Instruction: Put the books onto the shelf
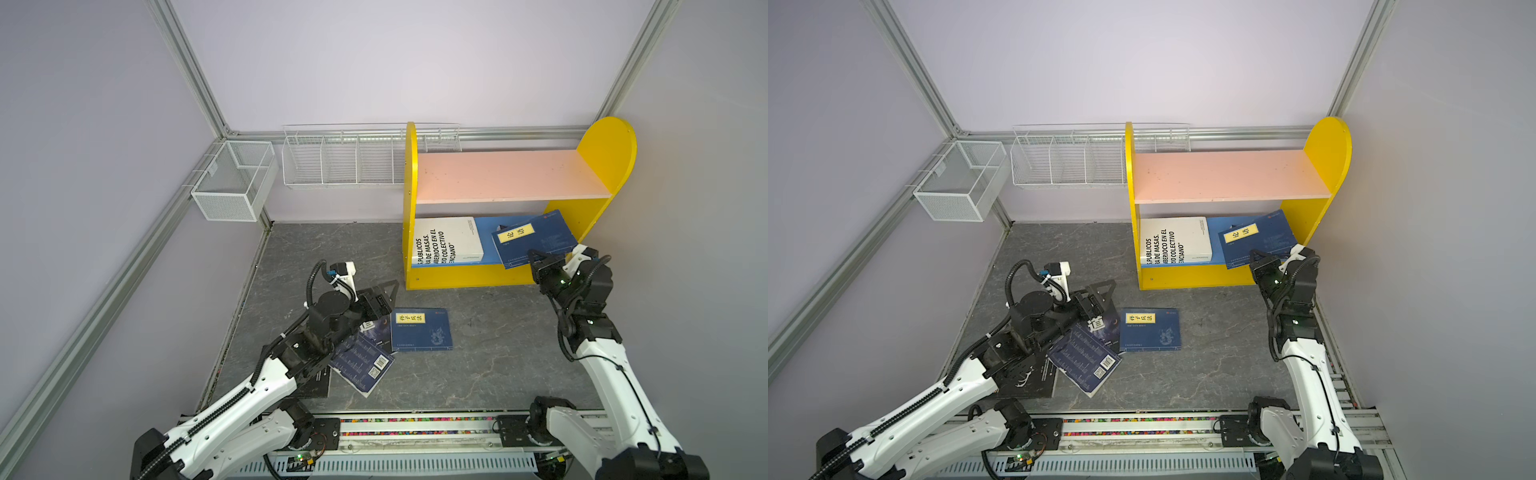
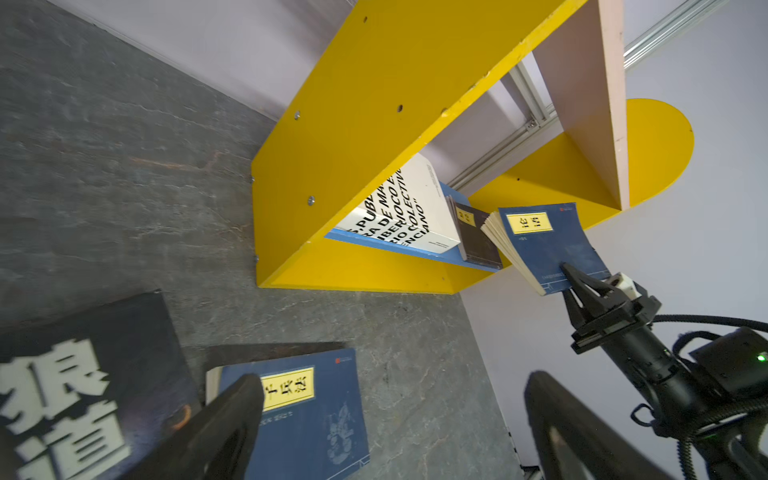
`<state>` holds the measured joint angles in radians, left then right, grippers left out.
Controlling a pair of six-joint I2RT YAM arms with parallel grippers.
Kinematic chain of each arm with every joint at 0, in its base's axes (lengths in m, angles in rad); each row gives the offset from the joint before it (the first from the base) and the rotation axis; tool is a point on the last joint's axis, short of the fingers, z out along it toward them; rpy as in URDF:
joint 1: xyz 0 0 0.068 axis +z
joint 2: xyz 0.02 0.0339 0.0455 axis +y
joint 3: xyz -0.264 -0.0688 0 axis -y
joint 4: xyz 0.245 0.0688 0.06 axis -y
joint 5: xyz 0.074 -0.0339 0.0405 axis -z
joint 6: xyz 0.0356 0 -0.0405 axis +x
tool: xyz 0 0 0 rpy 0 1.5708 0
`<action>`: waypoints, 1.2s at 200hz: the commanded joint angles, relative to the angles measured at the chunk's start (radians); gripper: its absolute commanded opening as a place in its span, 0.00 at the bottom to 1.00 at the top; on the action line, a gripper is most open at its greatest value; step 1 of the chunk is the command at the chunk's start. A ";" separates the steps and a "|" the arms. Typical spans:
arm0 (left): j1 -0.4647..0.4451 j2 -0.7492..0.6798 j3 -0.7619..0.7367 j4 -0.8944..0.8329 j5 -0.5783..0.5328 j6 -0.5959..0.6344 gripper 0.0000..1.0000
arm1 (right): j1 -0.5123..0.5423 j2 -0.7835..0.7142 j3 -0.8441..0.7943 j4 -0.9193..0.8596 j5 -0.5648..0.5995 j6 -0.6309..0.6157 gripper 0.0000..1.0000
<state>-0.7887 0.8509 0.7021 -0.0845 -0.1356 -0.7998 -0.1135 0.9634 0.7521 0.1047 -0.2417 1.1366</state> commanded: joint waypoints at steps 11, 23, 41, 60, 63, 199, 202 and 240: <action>0.014 -0.025 -0.001 -0.087 -0.118 0.034 0.99 | -0.038 0.043 0.039 0.143 -0.044 0.033 0.06; 0.023 -0.012 0.000 -0.084 -0.127 0.033 0.99 | -0.046 0.067 0.045 0.163 -0.053 0.035 0.06; 0.034 0.015 0.002 -0.070 -0.132 0.031 0.99 | -0.057 0.103 0.046 0.209 -0.064 0.049 0.07; 0.041 0.036 0.002 -0.049 -0.142 0.035 0.99 | -0.067 0.135 0.051 0.247 -0.066 0.058 0.07; 0.042 0.038 0.002 -0.047 -0.143 0.036 0.99 | -0.068 0.140 0.052 0.253 -0.065 0.059 0.06; 0.140 0.112 -0.027 0.030 -0.091 0.007 0.99 | -0.127 0.297 0.089 0.361 -0.056 0.064 0.06; 0.140 0.113 -0.028 0.032 -0.091 0.007 0.99 | -0.127 0.302 0.091 0.364 -0.055 0.065 0.06; 0.152 0.121 -0.038 0.043 -0.079 0.000 0.99 | -0.126 0.386 0.121 0.425 -0.061 0.086 0.06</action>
<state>-0.6479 0.9668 0.6800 -0.0650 -0.2264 -0.7906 -0.2352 1.3094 0.8276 0.4095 -0.2935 1.1843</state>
